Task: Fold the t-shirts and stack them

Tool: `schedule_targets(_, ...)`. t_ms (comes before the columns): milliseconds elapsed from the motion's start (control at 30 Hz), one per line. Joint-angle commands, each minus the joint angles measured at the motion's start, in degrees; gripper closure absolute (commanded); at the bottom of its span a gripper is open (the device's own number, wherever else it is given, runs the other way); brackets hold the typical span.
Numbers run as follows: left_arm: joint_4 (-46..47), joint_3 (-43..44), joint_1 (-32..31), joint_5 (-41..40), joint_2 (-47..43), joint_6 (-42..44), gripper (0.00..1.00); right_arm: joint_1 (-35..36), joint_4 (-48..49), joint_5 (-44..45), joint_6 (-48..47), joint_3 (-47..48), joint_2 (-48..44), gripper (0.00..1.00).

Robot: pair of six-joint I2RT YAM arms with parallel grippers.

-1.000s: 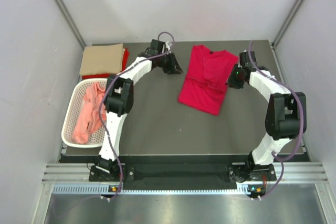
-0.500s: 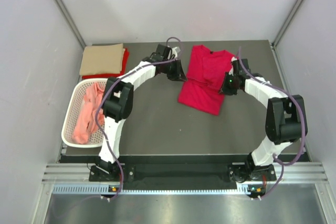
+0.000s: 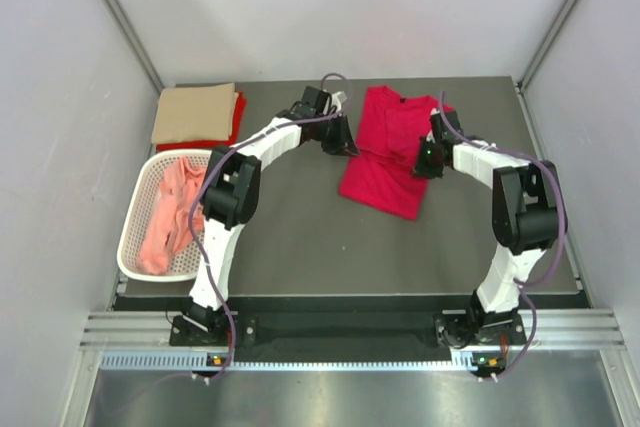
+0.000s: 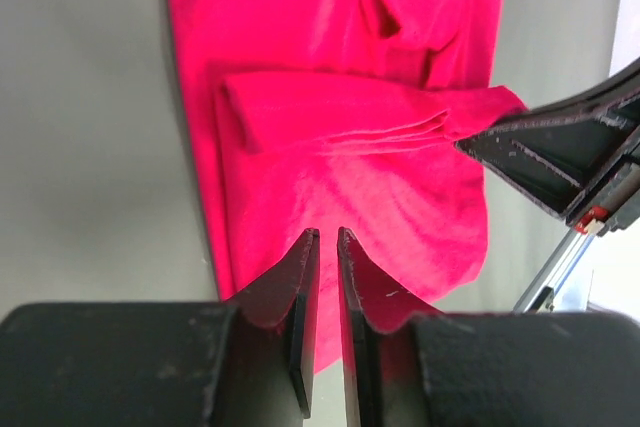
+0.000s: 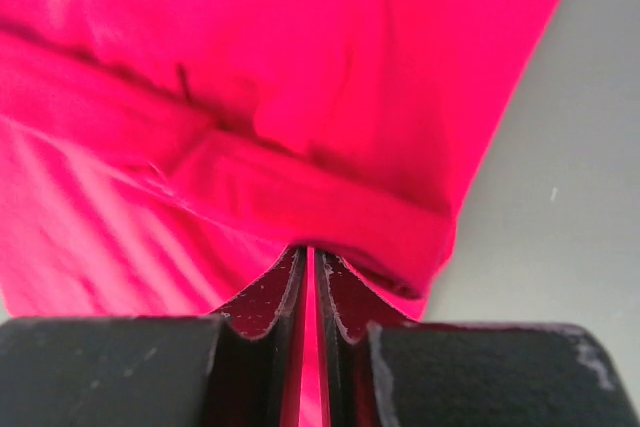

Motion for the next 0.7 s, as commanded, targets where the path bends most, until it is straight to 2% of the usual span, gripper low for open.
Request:
schedule_targets(0,3.3,3.0,-0.1,-0.4,-0.3,-0.3,0.82,0.6,3.6,3.0,0.2,6.1,0.9,0.93)
schedule_targets(200,2.1,1.9,-0.2,-7.0,-2.8,2.7,0.83,-0.1,1.5,6.8,-0.3,10.8,3.7,0.93)
schedule_targets(300,2.2,0.9,-0.5,-7.4,-4.2,2.9,0.83,0.0,1.4,8.6,-0.3,11.0,1.9,0.92)
schedule_targets(667,2.3,1.0,-2.3,-4.2,-1.5,1.6,0.83,0.0,0.9,4.0,1.4,3.4,-5.1,0.89)
